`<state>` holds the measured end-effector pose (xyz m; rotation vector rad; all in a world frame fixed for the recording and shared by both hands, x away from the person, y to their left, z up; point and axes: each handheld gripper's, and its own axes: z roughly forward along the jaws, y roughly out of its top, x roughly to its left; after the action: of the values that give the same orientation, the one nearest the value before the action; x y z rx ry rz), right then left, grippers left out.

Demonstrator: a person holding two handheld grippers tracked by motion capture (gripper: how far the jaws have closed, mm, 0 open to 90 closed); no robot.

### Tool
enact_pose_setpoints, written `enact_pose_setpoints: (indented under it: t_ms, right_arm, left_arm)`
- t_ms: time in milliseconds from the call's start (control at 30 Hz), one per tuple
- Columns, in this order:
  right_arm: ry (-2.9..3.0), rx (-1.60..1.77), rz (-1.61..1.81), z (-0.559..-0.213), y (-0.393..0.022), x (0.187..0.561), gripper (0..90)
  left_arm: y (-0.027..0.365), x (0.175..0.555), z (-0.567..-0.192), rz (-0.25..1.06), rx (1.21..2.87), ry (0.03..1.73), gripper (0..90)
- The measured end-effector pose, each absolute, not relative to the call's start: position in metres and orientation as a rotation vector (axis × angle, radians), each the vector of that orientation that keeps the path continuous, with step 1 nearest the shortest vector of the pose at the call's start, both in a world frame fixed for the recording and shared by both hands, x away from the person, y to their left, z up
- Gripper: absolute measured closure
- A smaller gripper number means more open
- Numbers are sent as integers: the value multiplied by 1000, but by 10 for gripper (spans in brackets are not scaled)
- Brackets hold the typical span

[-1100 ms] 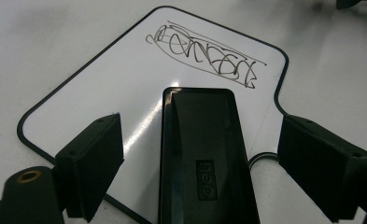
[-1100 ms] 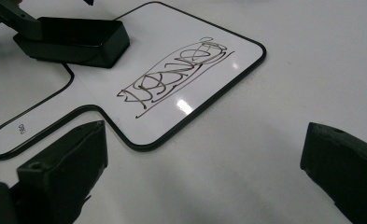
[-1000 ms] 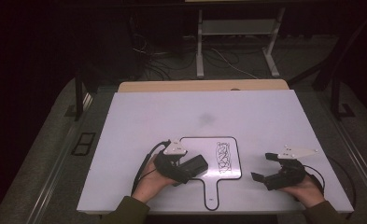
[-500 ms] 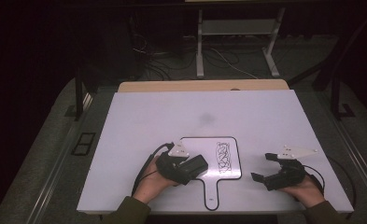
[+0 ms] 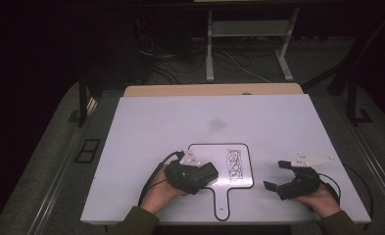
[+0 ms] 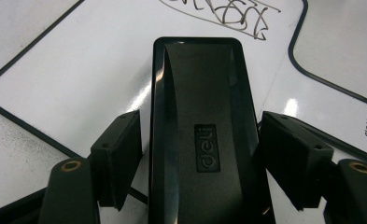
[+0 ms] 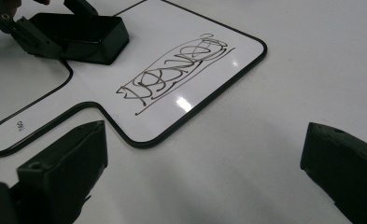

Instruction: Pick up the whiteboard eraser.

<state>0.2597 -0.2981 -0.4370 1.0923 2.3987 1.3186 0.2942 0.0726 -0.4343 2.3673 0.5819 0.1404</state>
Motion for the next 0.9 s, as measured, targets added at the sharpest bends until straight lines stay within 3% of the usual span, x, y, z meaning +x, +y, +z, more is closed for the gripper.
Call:
enact_pose_setpoints:
  t_ms: [333,900]
  right_arm:
    - [2398,1095,1318,-437,-298,260,0]
    - [2407,1088,1312,-438,-298,260,0]
  left_arm:
    - [72,294,-435,127,2387,592,371]
    - [70,295,-432,110,2409,614,392]
